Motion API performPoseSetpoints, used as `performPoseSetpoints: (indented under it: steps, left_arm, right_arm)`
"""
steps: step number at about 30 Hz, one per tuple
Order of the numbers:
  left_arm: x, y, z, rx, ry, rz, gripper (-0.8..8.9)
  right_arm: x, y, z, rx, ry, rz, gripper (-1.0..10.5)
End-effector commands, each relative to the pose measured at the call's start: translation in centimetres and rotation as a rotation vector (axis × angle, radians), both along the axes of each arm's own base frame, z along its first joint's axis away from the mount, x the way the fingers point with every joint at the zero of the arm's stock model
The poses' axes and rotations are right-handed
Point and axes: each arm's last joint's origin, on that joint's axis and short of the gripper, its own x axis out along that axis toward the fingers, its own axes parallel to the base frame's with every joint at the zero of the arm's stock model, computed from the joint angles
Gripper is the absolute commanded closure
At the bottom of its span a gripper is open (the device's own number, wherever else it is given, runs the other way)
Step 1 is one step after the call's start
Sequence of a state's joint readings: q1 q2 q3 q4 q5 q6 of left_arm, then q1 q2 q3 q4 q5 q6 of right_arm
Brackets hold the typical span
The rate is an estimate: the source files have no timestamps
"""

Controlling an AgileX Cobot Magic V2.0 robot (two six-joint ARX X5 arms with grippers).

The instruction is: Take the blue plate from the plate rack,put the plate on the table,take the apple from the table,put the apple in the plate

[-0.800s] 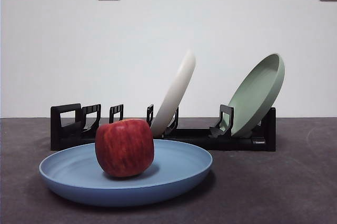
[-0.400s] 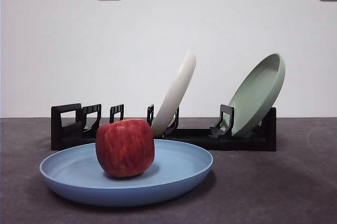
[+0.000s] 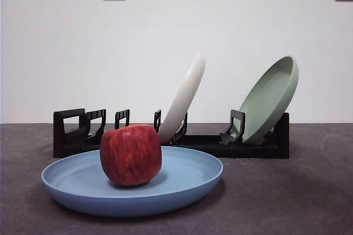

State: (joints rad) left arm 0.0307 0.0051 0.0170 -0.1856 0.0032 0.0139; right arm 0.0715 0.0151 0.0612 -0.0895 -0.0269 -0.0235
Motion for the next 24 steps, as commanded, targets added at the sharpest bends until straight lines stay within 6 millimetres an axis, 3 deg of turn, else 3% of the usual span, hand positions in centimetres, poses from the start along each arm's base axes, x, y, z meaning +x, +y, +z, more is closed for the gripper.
performPoseSetpoints:
  steps: [1, 9, 24]
  left_arm:
    - [0.1, 0.0, -0.4, -0.011, 0.007, 0.005, 8.14]
    - [0.1, 0.0, -0.4, -0.01, 0.007, 0.005, 8.14]
    - [0.1, 0.0, -0.4, -0.01, 0.007, 0.006, 8.14]
  right_arm:
    - [0.1, 0.0, -0.8, -0.003, 0.028, 0.0, 9.5]
    - [0.1, 0.0, -2.6, 0.032, 0.127, -0.002, 9.5]
    - [0.1, 0.0, -2.7, 0.109, 0.145, -0.015, 9.5]
